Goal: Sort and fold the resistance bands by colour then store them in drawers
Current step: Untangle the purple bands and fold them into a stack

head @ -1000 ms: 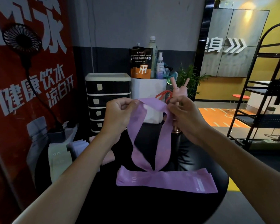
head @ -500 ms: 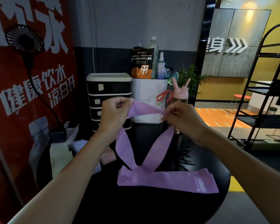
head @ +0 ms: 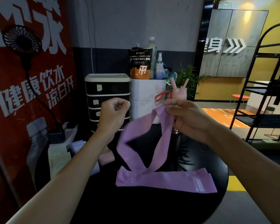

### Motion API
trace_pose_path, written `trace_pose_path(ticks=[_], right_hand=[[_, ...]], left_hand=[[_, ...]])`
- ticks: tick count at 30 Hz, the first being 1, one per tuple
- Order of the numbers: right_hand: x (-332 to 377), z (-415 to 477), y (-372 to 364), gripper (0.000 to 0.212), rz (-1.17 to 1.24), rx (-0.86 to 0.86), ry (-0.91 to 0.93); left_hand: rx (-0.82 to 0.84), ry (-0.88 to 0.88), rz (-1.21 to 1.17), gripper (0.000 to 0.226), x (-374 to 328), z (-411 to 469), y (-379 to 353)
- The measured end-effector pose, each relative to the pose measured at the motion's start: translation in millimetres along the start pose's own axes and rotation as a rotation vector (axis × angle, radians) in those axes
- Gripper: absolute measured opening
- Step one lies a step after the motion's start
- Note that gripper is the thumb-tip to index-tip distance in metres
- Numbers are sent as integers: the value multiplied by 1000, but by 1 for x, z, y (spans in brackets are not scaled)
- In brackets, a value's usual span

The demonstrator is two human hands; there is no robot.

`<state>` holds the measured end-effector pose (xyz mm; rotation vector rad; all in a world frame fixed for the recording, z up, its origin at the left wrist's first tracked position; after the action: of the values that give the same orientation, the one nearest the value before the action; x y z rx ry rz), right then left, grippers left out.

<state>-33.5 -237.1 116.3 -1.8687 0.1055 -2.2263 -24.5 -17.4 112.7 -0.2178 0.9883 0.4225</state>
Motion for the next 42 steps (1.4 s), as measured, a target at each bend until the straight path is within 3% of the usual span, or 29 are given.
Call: trace_pose_path(ticks=[7, 16, 20, 24, 28, 32, 35, 37, 42], right_hand=[[9, -3, -21, 35, -103, 28, 39], [7, -2, -17, 51, -109, -64, 86], [6, -6, -14, 40, -185, -134, 92], [9, -7, -15, 35, -137, -163, 140], [9, -4, -14, 30, -150, -189, 179], [13, -5, -12, 30, -151, -181, 205], [17, -3, -13, 32, -275, -134, 241], [22, -2, -16, 21, -420, -121, 293], [26, -4, -3, 4, -525, -245, 357]], left_hand=[[251, -151, -73, 11, -37, -23, -19], [190, -247, -52, 5, -47, -20, -22], [146, -279, -21, 4, -50, -19, -21], [264, -220, 45, 21, -45, -22, -31], [265, -206, -42, 4, -50, -24, -29], [285, -207, -68, 5, -52, -25, -31], [240, -234, -78, 10, -56, -21, -29], [244, -239, -86, 12, -58, -20, -29], [245, -163, -137, 10, -41, -24, -27]])
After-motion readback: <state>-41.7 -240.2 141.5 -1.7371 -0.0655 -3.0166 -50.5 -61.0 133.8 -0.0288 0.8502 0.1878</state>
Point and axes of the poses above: each hand's wrist, its own z-axis towards the middle knuckle, its own y-axis out of the back of the hand, x = y × z, the point moved 6 cm from there along z, towards the middle knuckle, and after that the axes turned 9 degrees about -x, right-handed, at the moved point
